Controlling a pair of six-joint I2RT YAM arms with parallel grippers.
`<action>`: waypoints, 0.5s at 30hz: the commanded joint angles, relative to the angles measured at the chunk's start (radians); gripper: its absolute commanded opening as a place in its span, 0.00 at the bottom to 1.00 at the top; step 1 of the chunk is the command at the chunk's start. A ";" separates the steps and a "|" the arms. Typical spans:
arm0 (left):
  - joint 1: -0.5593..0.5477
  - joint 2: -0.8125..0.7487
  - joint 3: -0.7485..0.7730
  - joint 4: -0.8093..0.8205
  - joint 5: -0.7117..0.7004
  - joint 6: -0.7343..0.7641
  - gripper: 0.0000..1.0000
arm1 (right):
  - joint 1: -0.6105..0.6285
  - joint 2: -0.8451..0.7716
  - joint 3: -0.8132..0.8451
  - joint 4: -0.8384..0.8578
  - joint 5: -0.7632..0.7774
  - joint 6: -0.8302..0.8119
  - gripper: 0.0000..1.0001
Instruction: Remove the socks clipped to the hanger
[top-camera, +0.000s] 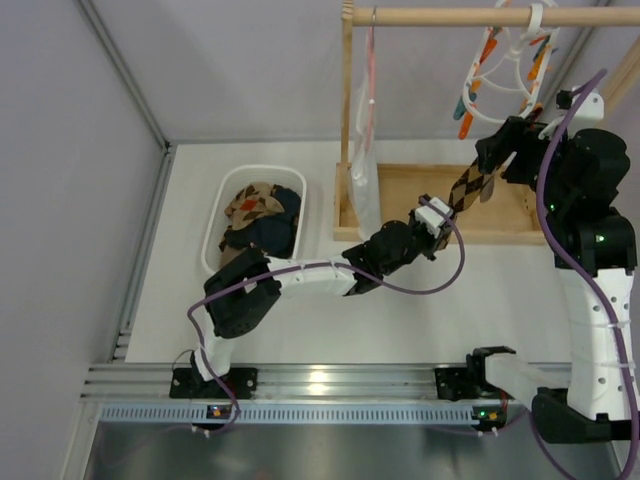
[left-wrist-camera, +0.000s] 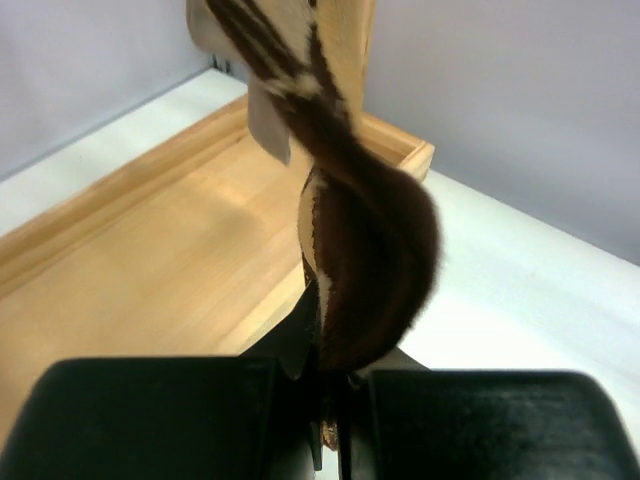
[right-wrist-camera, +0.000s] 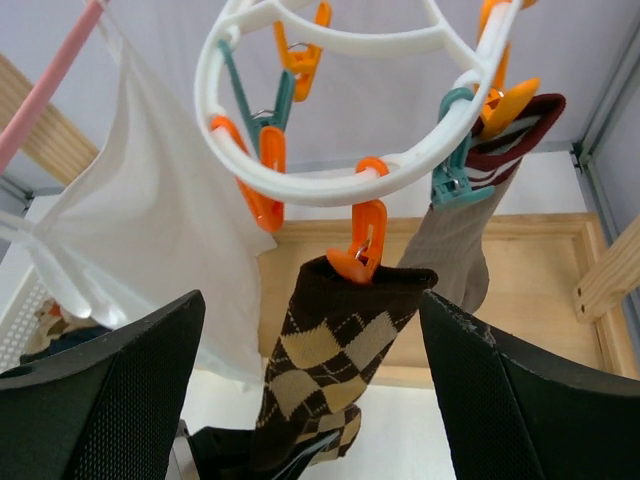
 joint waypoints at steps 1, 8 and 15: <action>0.002 -0.111 -0.061 0.061 -0.023 -0.071 0.00 | 0.002 -0.059 -0.024 0.074 -0.095 -0.075 0.84; 0.070 -0.220 -0.179 0.059 0.090 -0.247 0.00 | -0.014 -0.027 -0.060 0.122 -0.236 -0.091 0.83; 0.160 -0.241 -0.183 0.047 0.293 -0.396 0.00 | -0.021 0.022 -0.037 0.180 -0.340 -0.101 0.83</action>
